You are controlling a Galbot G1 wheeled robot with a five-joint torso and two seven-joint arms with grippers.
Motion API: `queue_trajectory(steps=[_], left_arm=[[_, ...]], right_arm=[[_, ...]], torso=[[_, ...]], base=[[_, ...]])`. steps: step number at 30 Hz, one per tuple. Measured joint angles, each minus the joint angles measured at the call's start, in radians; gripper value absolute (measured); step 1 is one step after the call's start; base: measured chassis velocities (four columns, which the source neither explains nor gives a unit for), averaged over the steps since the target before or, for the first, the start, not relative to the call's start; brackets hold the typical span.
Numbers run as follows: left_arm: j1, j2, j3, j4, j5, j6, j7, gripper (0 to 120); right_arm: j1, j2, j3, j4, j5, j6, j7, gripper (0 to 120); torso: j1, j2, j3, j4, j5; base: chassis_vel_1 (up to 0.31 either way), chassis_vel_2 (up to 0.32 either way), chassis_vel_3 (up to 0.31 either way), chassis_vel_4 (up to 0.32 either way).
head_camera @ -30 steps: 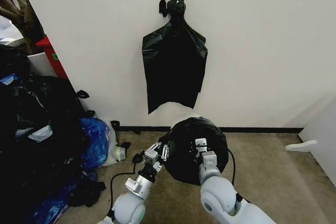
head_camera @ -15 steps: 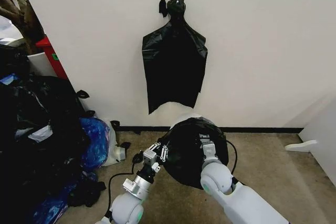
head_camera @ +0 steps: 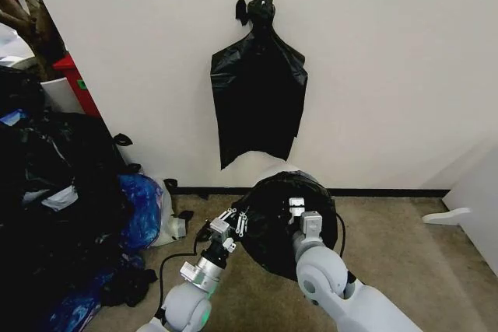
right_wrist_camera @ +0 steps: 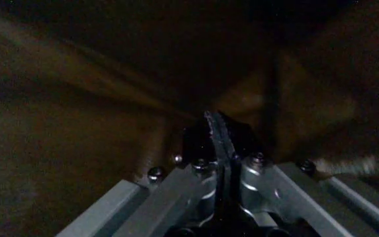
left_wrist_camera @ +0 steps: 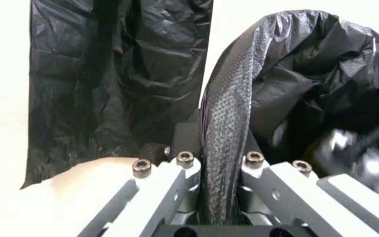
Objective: Place the garbage bag over the trash bin.
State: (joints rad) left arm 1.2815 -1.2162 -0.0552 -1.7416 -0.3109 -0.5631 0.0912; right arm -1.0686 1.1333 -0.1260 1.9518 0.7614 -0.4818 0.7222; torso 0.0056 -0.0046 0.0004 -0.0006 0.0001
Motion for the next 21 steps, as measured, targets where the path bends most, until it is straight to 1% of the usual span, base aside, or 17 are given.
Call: queue_trajectory(steps=[8,11,14,16,20,21], left_arm=[[0.002,0.001,0.000,-0.011,-0.001,0.000,0.000,4],[0.004,0.004,-0.002,-0.019,-0.004,0.002,0.000,4],[0.005,0.005,-0.004,-0.023,-0.005,0.002,0.000,4],[0.006,0.006,-0.005,-0.023,-0.006,0.002,0.000,4],[0.004,0.007,-0.007,-0.022,-0.014,0.001,-0.001,4],[0.003,0.007,-0.005,-0.018,-0.015,0.001,0.000,4]], right_arm=[[0.013,0.015,-0.045,-0.068,0.000,-0.045,0.022,0],[0.026,0.024,-0.076,-0.110,-0.082,-0.082,0.045,0],[0.034,0.026,-0.083,-0.136,-0.166,-0.081,0.047,0],[0.035,0.026,-0.083,-0.137,-0.178,-0.078,0.047,0],[0.044,0.023,-0.068,-0.136,-0.250,0.023,-0.015,0],[0.050,0.019,-0.061,-0.135,-0.262,0.078,-0.055,0]], torso=[[0.000,0.000,0.000,0.0000,0.0000],[0.000,0.000,0.000,0.0001,0.0000],[0.000,0.000,0.000,0.0000,0.0000],[0.000,0.000,0.000,0.0000,0.0000],[0.000,0.000,0.000,0.0000,0.0000],[0.000,0.000,0.000,0.0001,0.0001]], base=[[0.000,0.000,0.000,0.000],[0.000,0.000,0.000,0.000],[0.000,0.000,0.000,0.000],[0.000,0.000,0.000,0.000],[0.000,0.000,0.000,0.000],[0.000,0.000,0.000,0.000]])
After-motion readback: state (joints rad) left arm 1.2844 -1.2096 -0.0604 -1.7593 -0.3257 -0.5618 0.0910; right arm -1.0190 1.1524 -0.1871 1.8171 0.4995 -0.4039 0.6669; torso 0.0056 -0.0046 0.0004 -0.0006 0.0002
